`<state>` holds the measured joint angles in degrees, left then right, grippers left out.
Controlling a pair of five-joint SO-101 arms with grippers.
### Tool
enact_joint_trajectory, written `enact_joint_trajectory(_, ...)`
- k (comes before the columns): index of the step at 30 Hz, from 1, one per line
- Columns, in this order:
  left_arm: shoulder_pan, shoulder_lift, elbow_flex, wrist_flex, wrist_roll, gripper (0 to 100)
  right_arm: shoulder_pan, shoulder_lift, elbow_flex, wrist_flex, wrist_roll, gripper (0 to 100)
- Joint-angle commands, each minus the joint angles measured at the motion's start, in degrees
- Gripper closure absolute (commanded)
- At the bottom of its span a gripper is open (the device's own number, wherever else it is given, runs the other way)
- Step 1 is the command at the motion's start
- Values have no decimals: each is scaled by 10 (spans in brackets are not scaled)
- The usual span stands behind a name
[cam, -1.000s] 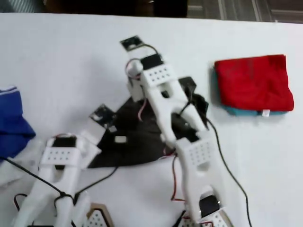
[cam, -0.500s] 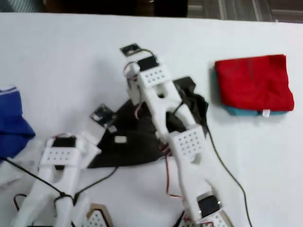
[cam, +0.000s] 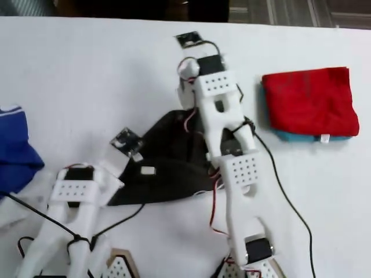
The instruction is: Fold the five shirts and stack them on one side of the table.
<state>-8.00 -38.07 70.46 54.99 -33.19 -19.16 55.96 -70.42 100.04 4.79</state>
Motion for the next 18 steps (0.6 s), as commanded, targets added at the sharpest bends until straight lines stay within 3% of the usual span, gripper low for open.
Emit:
enact_joint_trajectory(1, -2, -14, -36, 9, 35, 975, 18, -101, -23, 14, 0, 981)
enact_joint_trajectory(5, -37, -11, -173, 87, 85, 975, 19, -220, 41, 14, 14, 981)
enact_joint_trajectory(10, -48, -10, -378, 193, 73, 975, 20, -376, 152, 10, 65, 981)
enact_joint_trajectory(14, -47, -9, -478, 206, 16, 976, 36, -465, 156, -6, 89, 981)
enact_joint_trajectory(18, -48, -10, -537, 213, 8, 976, 58, -520, 156, -31, 89, 981)
